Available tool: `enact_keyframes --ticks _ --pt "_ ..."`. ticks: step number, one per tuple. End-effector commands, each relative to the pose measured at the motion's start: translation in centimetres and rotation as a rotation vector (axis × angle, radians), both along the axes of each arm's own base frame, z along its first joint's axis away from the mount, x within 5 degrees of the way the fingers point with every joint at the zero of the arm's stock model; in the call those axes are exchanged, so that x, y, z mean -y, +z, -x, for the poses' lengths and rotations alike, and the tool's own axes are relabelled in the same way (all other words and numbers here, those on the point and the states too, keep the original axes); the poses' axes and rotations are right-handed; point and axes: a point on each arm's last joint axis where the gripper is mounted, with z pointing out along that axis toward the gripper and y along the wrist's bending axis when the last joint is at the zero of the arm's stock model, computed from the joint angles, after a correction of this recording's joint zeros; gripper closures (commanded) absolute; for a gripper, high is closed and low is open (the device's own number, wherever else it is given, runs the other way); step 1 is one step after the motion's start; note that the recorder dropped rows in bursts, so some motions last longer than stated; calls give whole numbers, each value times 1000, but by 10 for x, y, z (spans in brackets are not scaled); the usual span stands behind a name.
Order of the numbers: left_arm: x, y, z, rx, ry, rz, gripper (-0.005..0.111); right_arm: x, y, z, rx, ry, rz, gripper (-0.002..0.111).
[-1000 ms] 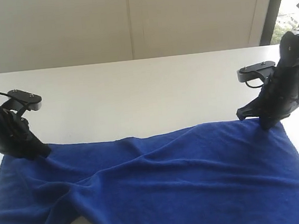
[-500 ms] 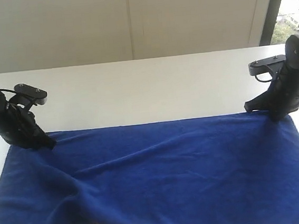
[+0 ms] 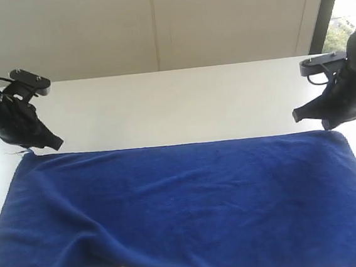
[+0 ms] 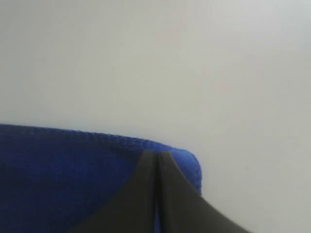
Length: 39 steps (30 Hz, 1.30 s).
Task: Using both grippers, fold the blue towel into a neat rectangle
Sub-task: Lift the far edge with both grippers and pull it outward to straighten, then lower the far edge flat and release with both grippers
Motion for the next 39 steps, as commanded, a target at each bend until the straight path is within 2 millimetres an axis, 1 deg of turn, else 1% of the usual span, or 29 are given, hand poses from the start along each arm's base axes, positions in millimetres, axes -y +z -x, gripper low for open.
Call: enact_keyframes --ticks 1,3,4,5,8,13,15,18,20,25,27,31,34,36,37,39 --pt "-3 33 14 -1 -9 -1 107 3 29 7 42 9 17 108" --pt "-10 31 27 -135 -27 -81 107 3 29 8 19 40 29 108" --pt "-13 28 33 -204 -37 -118 107 3 25 7 18 47 31 108" --pt "-14 27 36 -228 -35 -120 107 3 23 5 27 50 35 108" --pt "-14 23 38 -251 19 -92 107 5 12 1 30 64 51 108" --pt "-13 9 47 -307 58 -54 107 8 -21 -1 -50 88 73 108" --pt "-12 5 51 -335 61 -47 107 8 -30 -2 -64 90 69 108" --pt "-12 3 56 -391 61 -43 107 8 -37 -5 -56 96 74 108" --pt "-12 3 59 -425 59 -49 107 9 -38 -6 -47 97 89 108" --pt "-13 3 63 -464 54 -55 107 15 -36 -8 -31 103 151 108" --pt "-11 3 66 -499 60 -32 107 17 -35 -9 -11 104 175 108" --pt "-4 6 77 -600 -24 24 107 17 -31 -12 26 104 185 108" --pt "-4 1 87 -608 -26 47 107 16 -13 -11 69 71 177 108" --pt "-5 -3 94 -591 -17 50 107 13 7 -10 118 59 171 108" --pt "-6 -5 98 -575 -12 50 107 12 21 -8 149 49 167 108" --pt "-7 -9 104 -557 -2 55 107 7 39 -4 176 18 136 108"
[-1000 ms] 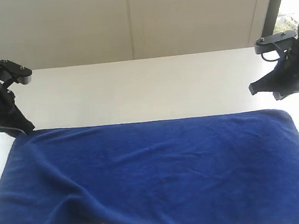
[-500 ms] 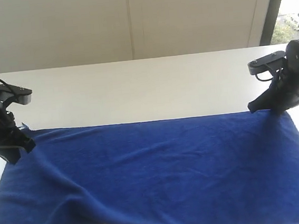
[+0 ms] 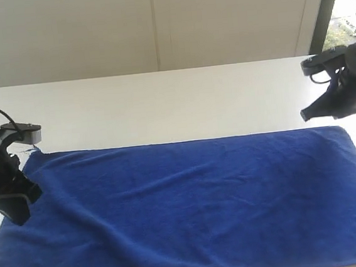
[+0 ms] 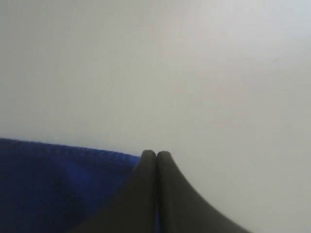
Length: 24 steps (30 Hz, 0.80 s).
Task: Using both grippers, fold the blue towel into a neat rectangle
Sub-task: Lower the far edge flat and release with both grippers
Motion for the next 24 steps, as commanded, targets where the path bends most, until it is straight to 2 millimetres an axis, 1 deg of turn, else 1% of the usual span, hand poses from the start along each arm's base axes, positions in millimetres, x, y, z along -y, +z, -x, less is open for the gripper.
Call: enact_keyframes --ticks 1,3,6,9,12,15,16,20,24 --pt "-2 -5 19 21 27 22 107 -10 49 10 97 -64 -74 108" --pt "-3 -9 26 4 33 19 107 -16 53 23 70 -83 -117 108" --pt "-5 -18 36 -26 44 12 107 -33 44 46 -22 -36 -156 108" --pt "-6 -28 42 -16 70 3 107 -49 33 72 -122 -11 -185 108" --pt "-9 -36 45 9 85 -12 107 -63 27 94 -172 6 -203 108" --pt "-10 -42 49 15 88 -22 107 -72 27 112 -192 31 -201 108" --pt "-11 -43 51 15 86 -27 107 -74 28 117 -196 35 -201 108" --pt "-13 -48 57 -11 86 -51 107 -79 41 128 -167 55 -199 108" --pt "-20 -51 61 -47 112 -121 107 -79 55 134 -119 60 -197 108"
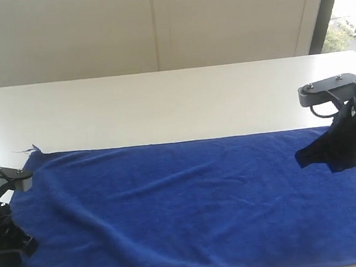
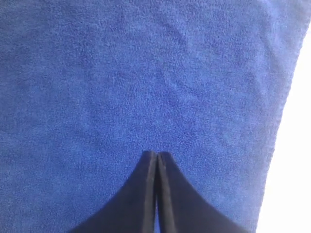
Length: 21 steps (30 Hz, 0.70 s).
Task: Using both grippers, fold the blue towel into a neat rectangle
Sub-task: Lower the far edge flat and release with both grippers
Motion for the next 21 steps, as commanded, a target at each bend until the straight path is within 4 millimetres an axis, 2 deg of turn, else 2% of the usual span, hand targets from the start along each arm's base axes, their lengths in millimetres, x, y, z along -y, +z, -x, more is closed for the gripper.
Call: enact_keyframes --ticks 1,7,13,15,21 --pt "-9 -3 10 -71 28 -83 107 0 16 7 53 13 7 108" --pt "-10 -3 11 -92 35 -104 107 0 22 9 75 13 7 108" --pt "-7 1 9 -62 58 -64 107 0 15 16 31 12 7 108" --pt "-6 9 7 -32 58 -57 107 1 12 22 -22 17 20 108" --pt "-6 55 7 219 81 -12 107 8 6 33 -135 24 97 108"
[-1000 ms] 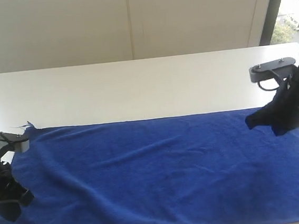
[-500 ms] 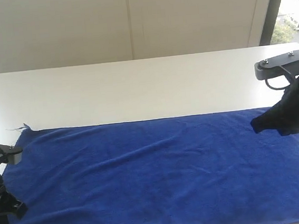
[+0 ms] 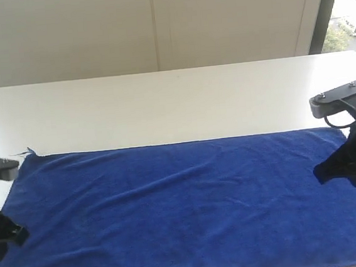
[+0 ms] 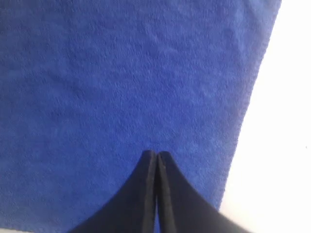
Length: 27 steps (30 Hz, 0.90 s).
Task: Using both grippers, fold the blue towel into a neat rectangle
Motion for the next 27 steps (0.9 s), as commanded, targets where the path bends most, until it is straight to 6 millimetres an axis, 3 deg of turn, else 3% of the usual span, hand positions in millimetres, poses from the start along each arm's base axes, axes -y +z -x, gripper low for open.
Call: enact_keyframes --ticks 1,7,13,21,27 --pt "-1 39 6 178 24 40 107 6 -5 9 -69 -5 54 108" --pt "-3 81 24 357 41 76 107 11 -28 20 -131 -40 106 108" --pt "-5 102 38 453 44 93 107 15 -53 25 -209 -9 163 108" --pt "-6 111 44 494 45 100 107 22 -73 26 -287 -31 242 108" --pt "-5 111 43 498 55 117 107 26 -76 29 -335 -58 281 108"
